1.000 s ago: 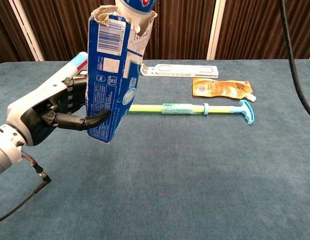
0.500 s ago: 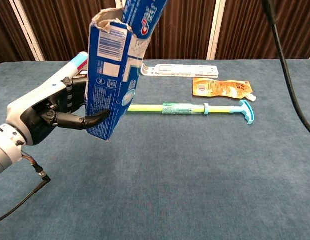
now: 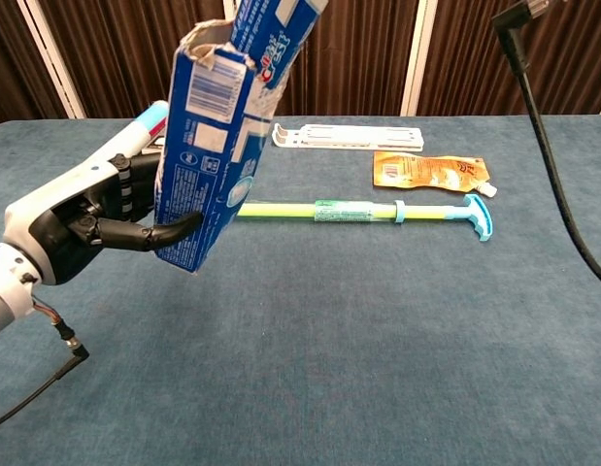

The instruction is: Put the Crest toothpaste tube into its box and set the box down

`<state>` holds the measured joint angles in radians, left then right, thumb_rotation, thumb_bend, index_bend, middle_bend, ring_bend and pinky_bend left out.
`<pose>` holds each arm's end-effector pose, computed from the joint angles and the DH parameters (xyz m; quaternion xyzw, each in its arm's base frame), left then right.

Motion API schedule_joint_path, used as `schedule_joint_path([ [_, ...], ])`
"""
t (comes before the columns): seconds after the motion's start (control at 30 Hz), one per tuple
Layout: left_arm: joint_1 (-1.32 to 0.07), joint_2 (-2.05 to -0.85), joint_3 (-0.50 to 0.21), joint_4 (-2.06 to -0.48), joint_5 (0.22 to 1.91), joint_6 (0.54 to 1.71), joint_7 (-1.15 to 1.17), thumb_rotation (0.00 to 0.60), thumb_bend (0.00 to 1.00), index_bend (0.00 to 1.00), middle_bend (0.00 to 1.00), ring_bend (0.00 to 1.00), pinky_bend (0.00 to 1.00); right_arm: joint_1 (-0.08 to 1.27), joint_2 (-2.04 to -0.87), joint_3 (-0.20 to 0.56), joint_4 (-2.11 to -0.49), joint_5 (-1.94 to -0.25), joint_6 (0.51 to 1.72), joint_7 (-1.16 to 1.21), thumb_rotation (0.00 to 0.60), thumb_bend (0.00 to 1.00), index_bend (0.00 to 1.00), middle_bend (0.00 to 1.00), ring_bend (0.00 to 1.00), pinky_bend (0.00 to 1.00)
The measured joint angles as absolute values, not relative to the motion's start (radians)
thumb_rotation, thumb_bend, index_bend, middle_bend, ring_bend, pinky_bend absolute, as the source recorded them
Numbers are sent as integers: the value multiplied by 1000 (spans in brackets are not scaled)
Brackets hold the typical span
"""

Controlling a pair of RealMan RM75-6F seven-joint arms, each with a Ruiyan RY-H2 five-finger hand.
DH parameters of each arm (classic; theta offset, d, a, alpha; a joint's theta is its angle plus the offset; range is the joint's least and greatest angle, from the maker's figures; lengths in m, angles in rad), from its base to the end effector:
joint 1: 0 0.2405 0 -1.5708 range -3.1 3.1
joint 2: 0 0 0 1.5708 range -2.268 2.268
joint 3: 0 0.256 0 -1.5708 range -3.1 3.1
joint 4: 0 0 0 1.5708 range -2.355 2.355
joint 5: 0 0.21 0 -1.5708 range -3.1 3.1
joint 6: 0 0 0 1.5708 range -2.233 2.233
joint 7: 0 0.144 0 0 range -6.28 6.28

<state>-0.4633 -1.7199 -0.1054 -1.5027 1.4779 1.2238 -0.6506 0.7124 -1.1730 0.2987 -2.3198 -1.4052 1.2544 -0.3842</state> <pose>-0.1490 0.2546 -0.0412 -0.4501 -0.6487 -0.5989 0.1339 0.0091 -0.2411 0.1375 0.6808 -0.2748 0.6248 0.2656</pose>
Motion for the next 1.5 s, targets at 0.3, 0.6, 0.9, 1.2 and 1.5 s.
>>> schedule_joint_path([
  [0.3, -471, -1735, -110, -1476, 1453, 1193, -644, 600, 460, 420, 401, 86, 74, 722, -1191, 288, -2333, -1421, 1236, -415, 600, 585, 553, 697, 328, 0],
  [0.6, -475, -1739, -111, -1482, 1464, 1196, -634, 600, 460, 421, 400, 85, 74, 728, -1211, 280, -2329, -1419, 1224, -432, 600, 585, 553, 697, 328, 0],
  [0.9, -484, -1747, -105, -1487, 1469, 1182, -608, 600, 460, 422, 402, 85, 74, 729, -1212, 281, -2333, -1412, 1220, -444, 600, 584, 553, 697, 328, 0],
  [1.2, -486, -1751, -101, -1493, 1463, 1172, -592, 600, 460, 424, 402, 85, 74, 721, -1217, 271, -2329, -1422, 1222, -446, 600, 585, 553, 697, 328, 0],
  [1.5, -492, -1753, -97, -1511, 1475, 1172, -555, 600, 460, 425, 402, 85, 74, 717, -1226, 258, -2321, -1429, 1215, -441, 600, 585, 553, 697, 328, 0],
])
